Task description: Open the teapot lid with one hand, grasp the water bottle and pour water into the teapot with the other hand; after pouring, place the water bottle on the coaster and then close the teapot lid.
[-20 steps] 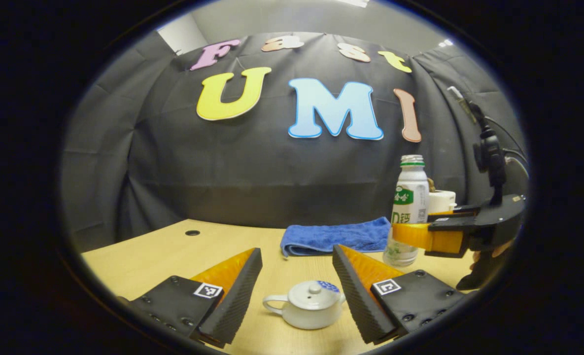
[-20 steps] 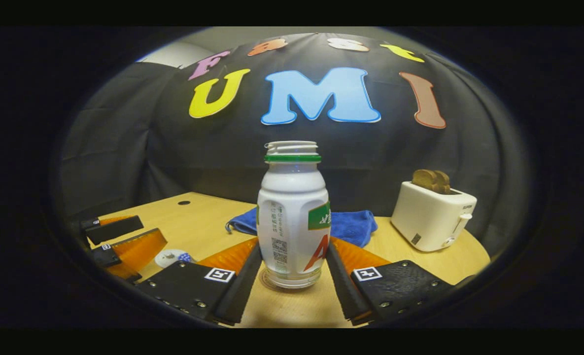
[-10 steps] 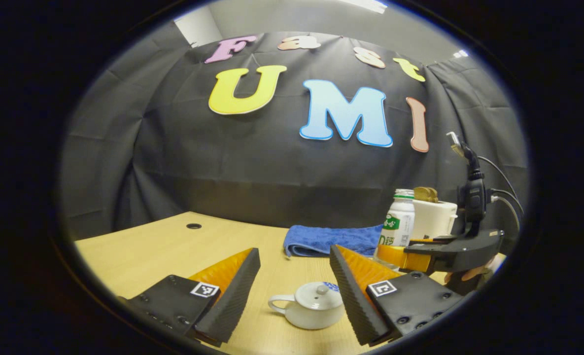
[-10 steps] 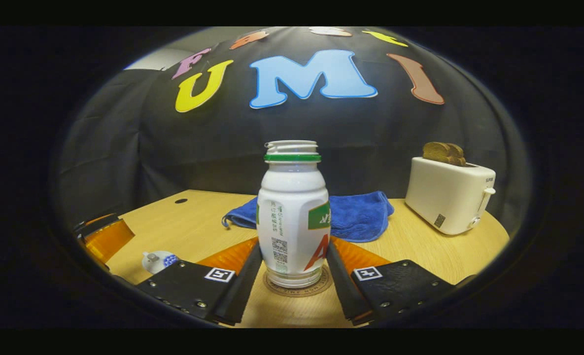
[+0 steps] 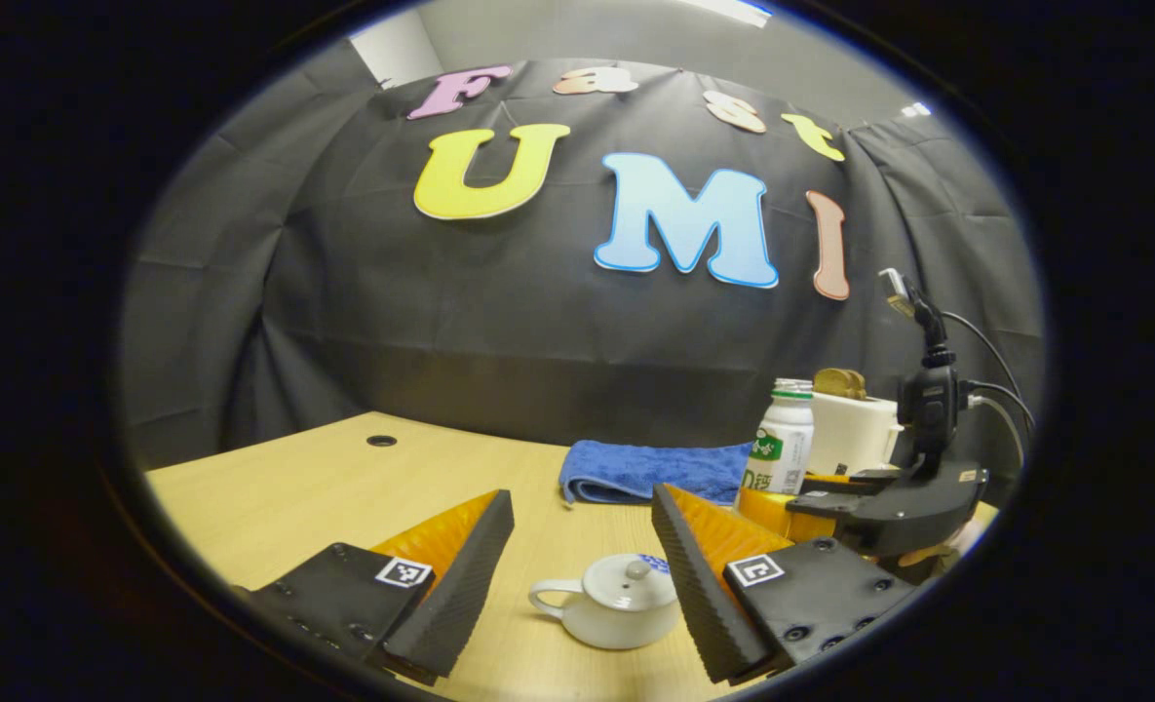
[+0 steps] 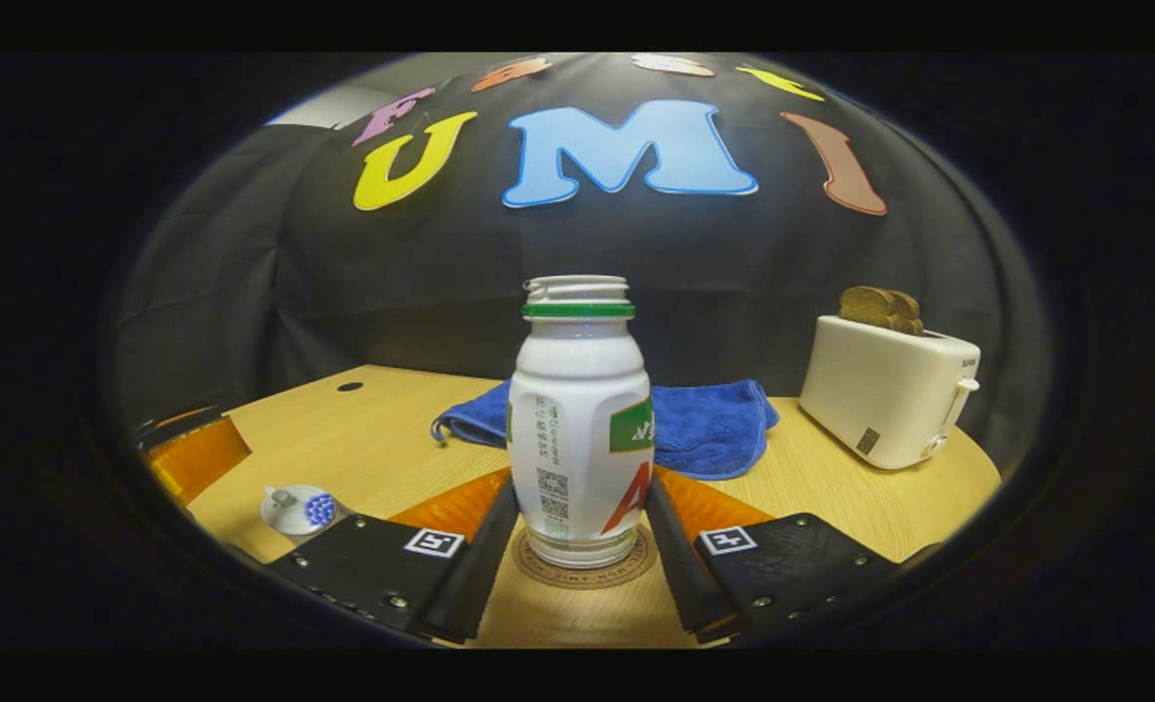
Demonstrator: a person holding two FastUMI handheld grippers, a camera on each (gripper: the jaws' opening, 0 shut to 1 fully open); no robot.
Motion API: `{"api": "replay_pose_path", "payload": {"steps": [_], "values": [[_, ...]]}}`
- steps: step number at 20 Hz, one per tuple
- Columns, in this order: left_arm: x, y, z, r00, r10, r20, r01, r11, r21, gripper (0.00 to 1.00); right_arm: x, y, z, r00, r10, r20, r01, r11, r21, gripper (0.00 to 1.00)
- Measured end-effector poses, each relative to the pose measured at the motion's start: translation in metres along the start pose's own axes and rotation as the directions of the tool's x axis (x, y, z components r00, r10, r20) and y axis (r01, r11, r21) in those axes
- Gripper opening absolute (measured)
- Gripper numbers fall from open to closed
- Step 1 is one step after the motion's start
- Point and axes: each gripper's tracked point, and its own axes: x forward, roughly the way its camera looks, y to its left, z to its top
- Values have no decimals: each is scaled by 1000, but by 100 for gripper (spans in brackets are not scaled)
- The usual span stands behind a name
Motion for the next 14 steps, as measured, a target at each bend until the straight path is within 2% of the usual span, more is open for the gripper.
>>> {"api": "replay_pose_path", "payload": {"steps": [9,10,13,14], "values": [[1,-1,-3,1000,1,-9,-1,1000,4,96,2,1,-1,1000,2,4,-2,1000,-15,75],[1,-1,-4,1000,1,-9,-1,1000,4,96,1,1,-1,1000,3,4,-2,1000,-25,72],[1,-1,-5,1000,2,-11,-2,1000,7,96,1,2,4,1000,3,19,-2,999,-33,93],[2,0,-4,1000,3,-11,-3,1000,9,96,1,1,7,1000,-2,24,3,999,-39,94]]}}
